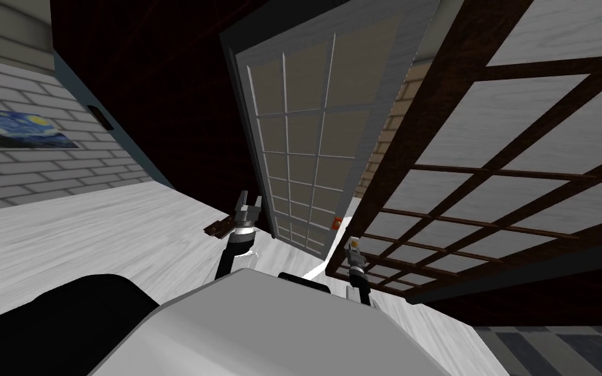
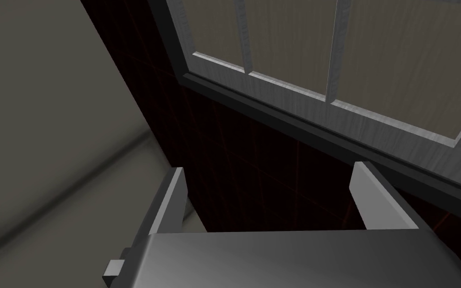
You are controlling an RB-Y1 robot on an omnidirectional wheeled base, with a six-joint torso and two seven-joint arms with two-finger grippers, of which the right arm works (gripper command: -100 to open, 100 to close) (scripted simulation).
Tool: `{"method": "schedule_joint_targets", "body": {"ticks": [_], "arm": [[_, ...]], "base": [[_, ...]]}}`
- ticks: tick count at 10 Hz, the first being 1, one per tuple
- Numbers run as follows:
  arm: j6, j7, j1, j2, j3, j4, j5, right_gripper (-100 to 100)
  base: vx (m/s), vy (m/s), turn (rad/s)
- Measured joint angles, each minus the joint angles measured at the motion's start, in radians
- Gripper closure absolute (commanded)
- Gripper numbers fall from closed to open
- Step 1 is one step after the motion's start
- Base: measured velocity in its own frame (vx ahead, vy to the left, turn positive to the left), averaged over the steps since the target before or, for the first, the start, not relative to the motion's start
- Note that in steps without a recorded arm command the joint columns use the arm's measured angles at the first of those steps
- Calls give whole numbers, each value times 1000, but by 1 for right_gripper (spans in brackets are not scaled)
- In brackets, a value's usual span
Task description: Pull the door open
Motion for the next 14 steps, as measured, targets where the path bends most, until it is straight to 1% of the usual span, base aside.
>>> {"method": "schedule_joint_targets", "body": {"ticks": [1, 2, 3, 4, 5, 6, 7, 8, 10, 11, 12, 13, 14], "arm": [[-9, -10, 4, -6, -1, 14, 1, 100], [-3, -27, 16, -2, 0, 4, 3, 100], [9, -48, 40, -3, 0, -11, 6, -100], [21, -63, 51, -10, 13, -39, 16, -100], [15, -65, 41, -26, 21, -29, 21, -100], [7, -69, 37, -36, 32, -30, 28, -100], [-6, -73, 25, -53, 41, -13, 33, -100], [-2, -86, 27, -58, 58, -37, 44, -100], [-9, -101, 15, -68, 85, -44, 62, -100], [-14, -108, 14, -68, 99, -53, 71, -100], [-19, -114, -1, -71, 112, -48, 79, -100], [-42, -111, -27, -82, 119, -8, 82, -100], [-45, -120, -25, -81, 130, -22, 89, -100]], "base": [[-76, 42, -49], [-88, 27, -64], [-143, 25, 64], [-184, 18, 96], [-202, 5, 65], [-223, -37, 74], [-209, -82, 87], [-181, -81, 74], [-202, -85, 66], [-205, -76, 86], [-193, -87, 75], [-141, -73, 31], [-54, -29, 4]]}}
